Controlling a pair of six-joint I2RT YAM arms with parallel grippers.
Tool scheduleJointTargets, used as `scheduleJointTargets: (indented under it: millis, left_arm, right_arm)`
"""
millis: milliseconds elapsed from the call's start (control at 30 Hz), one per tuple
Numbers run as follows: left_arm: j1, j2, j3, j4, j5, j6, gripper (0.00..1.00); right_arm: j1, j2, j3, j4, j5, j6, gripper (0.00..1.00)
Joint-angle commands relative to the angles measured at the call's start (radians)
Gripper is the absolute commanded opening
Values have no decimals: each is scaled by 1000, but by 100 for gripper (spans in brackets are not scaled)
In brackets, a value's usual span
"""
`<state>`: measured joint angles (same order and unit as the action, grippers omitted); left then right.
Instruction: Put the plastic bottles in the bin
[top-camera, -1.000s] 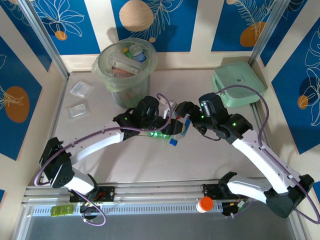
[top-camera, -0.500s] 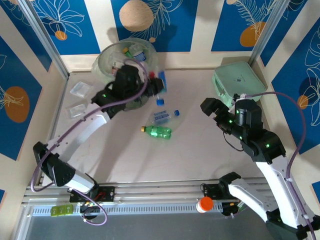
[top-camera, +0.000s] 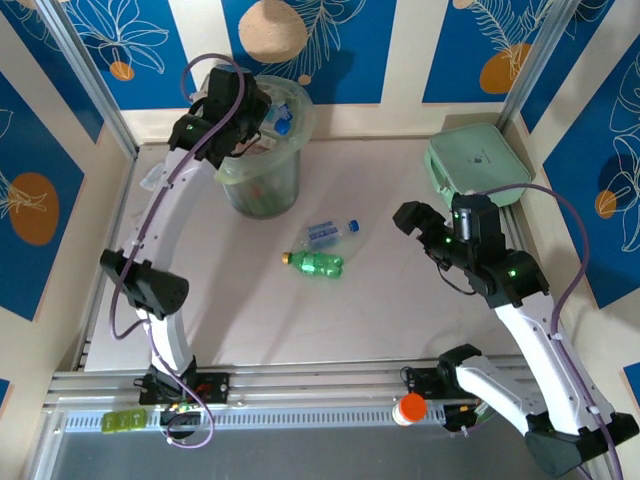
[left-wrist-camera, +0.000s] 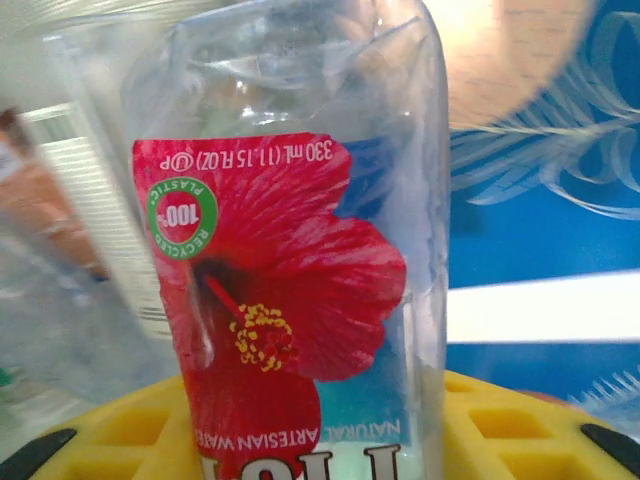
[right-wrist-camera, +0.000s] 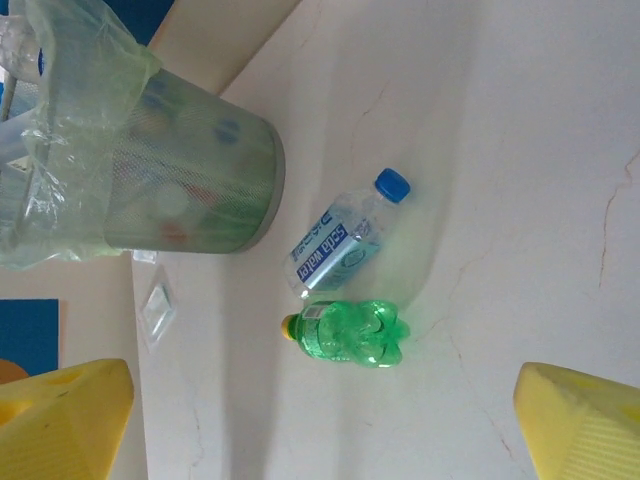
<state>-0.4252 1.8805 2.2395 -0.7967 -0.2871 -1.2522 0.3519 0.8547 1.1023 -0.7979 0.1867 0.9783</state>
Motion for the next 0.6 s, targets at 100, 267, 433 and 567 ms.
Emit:
scheduleJointTargets:
  millis: [100,267,433,567]
  left_arm:
    - [62,58,33,-110,-23,-149,34]
    - [90,91,16,-137,-9,-173,37]
    - [120,91,-9,-121,49,-188,59]
    - [121,65,-8,-107,45,-160,75]
  right_arm:
    - [-23,4,-16,13,-27,-28,98]
    - [-31,13,-15,22,-40,-32,98]
    - [-32,23,-10,15,-36,-39,99]
    - [-34,30,-10,15,-20,-47,99]
